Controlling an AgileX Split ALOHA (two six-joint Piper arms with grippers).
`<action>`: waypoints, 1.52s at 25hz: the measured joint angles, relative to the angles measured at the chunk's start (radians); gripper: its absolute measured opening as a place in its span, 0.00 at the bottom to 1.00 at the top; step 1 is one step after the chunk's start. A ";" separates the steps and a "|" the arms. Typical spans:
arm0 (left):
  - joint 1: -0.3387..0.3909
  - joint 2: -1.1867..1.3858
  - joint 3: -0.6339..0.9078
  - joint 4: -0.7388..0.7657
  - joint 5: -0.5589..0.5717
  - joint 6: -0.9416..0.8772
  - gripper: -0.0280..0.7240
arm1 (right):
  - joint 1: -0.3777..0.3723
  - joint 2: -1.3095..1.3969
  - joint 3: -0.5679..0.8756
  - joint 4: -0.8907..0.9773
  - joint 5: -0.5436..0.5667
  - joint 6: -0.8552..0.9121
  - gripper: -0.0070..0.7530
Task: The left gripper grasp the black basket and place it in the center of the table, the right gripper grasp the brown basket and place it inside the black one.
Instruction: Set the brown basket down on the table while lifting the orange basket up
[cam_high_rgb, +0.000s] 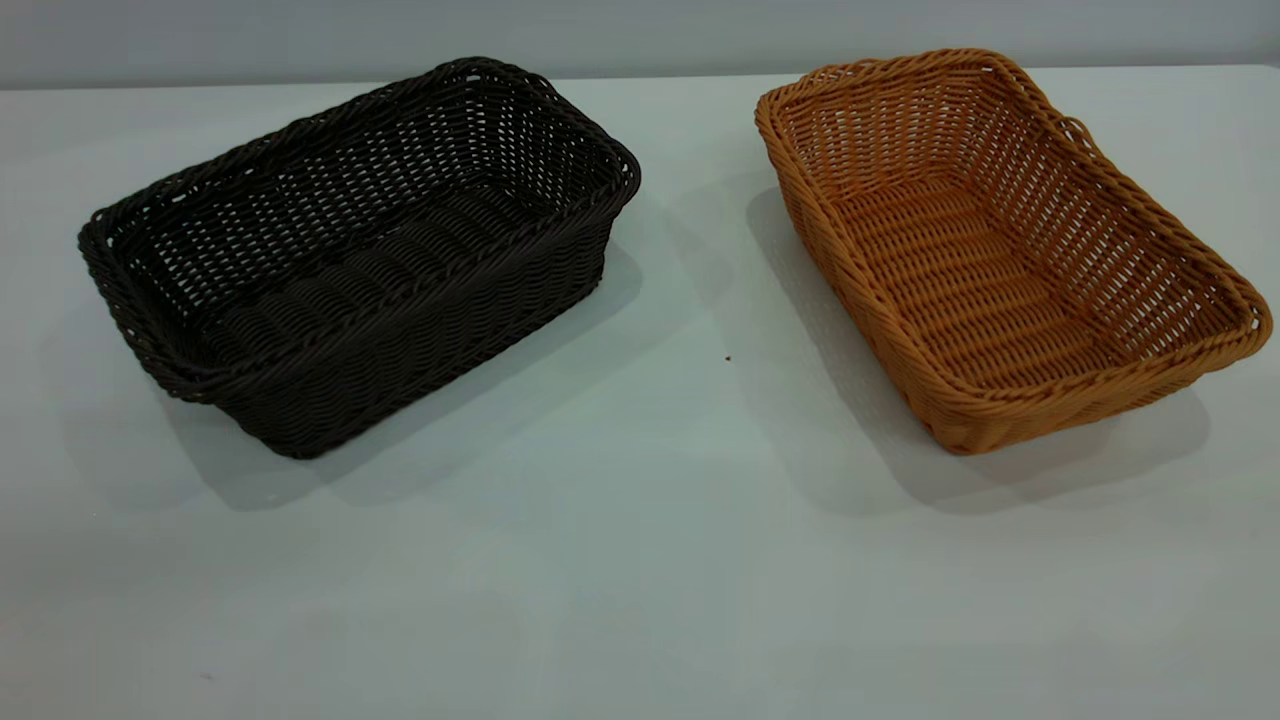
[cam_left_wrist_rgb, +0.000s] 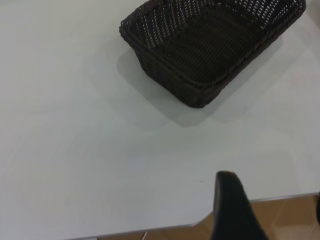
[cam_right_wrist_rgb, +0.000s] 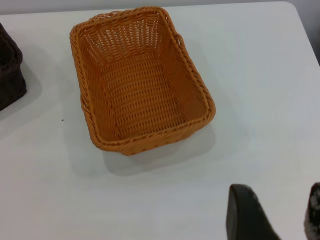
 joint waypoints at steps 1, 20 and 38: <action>0.000 0.003 0.000 0.000 0.000 0.000 0.52 | 0.000 0.000 0.000 0.000 0.000 0.000 0.33; -0.004 0.391 -0.152 0.045 -0.096 0.030 0.54 | 0.000 0.000 0.000 0.024 -0.001 0.014 0.75; -0.004 1.246 -0.457 -0.037 -0.457 0.342 0.73 | 0.000 0.000 0.000 0.019 -0.006 0.029 0.89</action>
